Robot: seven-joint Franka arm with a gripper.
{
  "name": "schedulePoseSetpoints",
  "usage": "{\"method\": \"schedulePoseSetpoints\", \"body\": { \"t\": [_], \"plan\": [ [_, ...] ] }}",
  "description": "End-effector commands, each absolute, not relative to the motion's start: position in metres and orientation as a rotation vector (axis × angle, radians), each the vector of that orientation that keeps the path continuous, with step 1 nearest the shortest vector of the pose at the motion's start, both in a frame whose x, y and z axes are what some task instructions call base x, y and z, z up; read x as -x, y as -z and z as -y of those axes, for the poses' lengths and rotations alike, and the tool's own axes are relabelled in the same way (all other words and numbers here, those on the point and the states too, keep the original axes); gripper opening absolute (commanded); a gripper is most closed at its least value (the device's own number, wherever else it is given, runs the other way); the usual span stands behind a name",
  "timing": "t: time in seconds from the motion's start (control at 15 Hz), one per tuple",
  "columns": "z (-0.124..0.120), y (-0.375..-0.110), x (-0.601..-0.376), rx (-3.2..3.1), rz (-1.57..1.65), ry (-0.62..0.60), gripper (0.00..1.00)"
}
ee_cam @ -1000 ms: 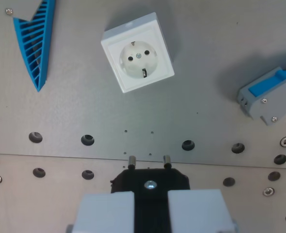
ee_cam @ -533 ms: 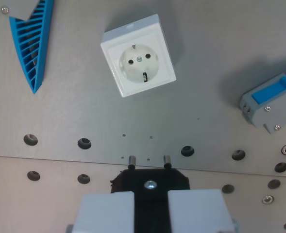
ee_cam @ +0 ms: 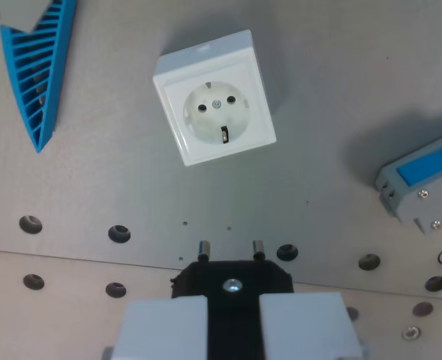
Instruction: Move above the white socket
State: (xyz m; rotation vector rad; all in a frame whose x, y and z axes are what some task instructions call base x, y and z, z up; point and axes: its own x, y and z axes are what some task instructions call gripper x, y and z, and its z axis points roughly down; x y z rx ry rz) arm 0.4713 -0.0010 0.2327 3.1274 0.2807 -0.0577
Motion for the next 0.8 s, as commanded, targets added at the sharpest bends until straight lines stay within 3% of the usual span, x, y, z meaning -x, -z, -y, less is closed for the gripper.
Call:
{"method": "schedulePoseSetpoints", "body": {
  "t": [0.07,0.8],
  "plan": [
    [0.000,-0.218,-0.465,-3.110,-0.440,-0.101,0.00],
    [-0.002,-0.176,-0.467,-3.091,-0.571,-0.083,0.00]
  ]
}}
